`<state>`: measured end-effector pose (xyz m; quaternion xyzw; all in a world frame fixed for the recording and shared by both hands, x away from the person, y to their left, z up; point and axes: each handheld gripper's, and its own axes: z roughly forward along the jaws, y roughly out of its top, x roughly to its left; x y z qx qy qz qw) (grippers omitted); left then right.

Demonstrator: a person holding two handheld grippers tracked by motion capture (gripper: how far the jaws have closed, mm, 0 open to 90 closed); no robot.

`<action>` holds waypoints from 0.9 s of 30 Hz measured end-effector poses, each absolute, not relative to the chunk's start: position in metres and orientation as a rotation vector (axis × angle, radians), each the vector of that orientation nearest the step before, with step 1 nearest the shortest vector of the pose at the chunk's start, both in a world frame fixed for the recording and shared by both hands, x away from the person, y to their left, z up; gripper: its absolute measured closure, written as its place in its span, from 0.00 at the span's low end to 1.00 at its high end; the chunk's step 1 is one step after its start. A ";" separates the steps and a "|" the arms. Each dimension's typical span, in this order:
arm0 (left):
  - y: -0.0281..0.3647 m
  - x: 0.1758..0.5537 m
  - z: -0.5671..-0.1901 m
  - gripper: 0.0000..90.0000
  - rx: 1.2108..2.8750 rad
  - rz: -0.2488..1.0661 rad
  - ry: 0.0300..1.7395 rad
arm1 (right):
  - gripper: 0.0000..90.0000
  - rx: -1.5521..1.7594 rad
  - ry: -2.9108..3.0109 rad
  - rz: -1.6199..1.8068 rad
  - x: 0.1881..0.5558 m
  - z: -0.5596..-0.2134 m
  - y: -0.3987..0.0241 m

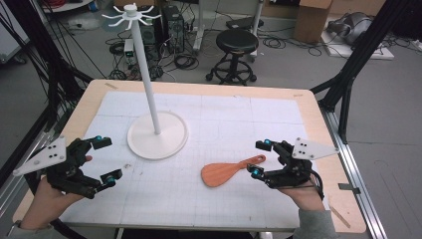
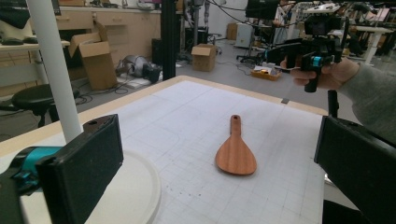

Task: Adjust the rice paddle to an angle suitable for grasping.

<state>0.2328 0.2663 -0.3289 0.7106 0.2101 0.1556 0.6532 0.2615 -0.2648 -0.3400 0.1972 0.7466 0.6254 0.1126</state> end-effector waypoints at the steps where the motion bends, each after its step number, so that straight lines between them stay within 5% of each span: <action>1: 0.266 0.233 -0.329 0.02 1.612 0.353 0.479 | 0.35 0.578 2.191 1.835 0.261 -0.340 -0.265; 18: 0.271 0.232 -0.326 0.02 1.610 0.335 0.482 | 0.98 0.639 2.191 1.719 0.263 -0.350 -0.259; 27: 0.268 0.232 -0.327 0.02 1.618 0.332 0.478 | 0.99 0.666 2.197 1.720 0.267 -0.357 -0.256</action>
